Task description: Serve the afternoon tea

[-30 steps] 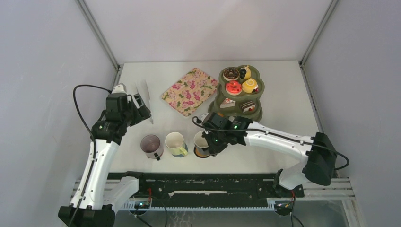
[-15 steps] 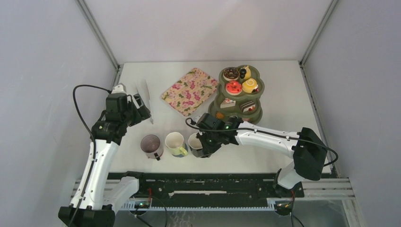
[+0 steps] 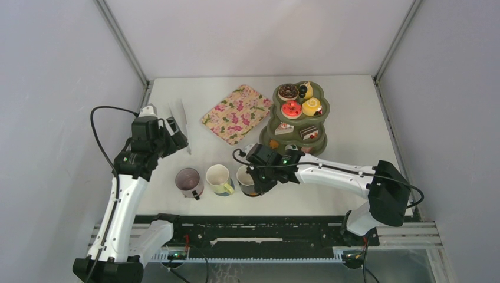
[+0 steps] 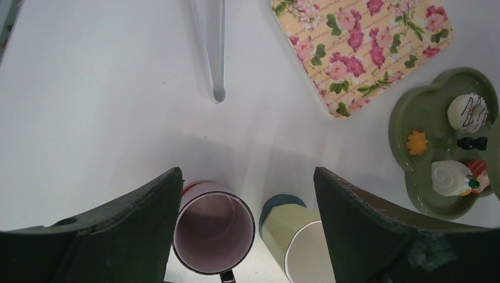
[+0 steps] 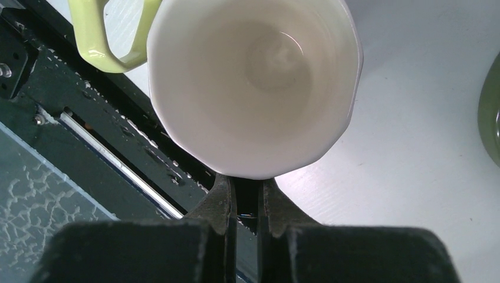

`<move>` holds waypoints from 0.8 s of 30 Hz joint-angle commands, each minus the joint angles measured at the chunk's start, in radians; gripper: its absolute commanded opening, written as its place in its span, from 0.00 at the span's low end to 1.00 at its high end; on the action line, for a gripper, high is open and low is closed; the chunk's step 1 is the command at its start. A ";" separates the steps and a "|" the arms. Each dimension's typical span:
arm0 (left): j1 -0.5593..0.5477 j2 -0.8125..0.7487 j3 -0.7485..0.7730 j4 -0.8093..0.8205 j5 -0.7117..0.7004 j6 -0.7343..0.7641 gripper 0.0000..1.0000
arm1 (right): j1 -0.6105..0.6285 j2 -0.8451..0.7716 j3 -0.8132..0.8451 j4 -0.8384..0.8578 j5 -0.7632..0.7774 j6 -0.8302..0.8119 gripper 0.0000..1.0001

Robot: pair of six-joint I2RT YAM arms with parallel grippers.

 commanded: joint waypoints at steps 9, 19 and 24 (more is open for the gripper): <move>0.008 -0.017 0.019 0.018 -0.001 -0.004 0.86 | 0.029 -0.082 -0.015 0.004 0.052 0.022 0.44; 0.008 -0.005 0.086 0.027 -0.011 0.029 0.96 | -0.068 -0.365 0.106 -0.060 0.152 0.001 0.60; 0.007 0.008 0.147 0.018 0.023 0.066 0.98 | -0.268 -0.511 0.209 -0.104 0.318 0.002 0.61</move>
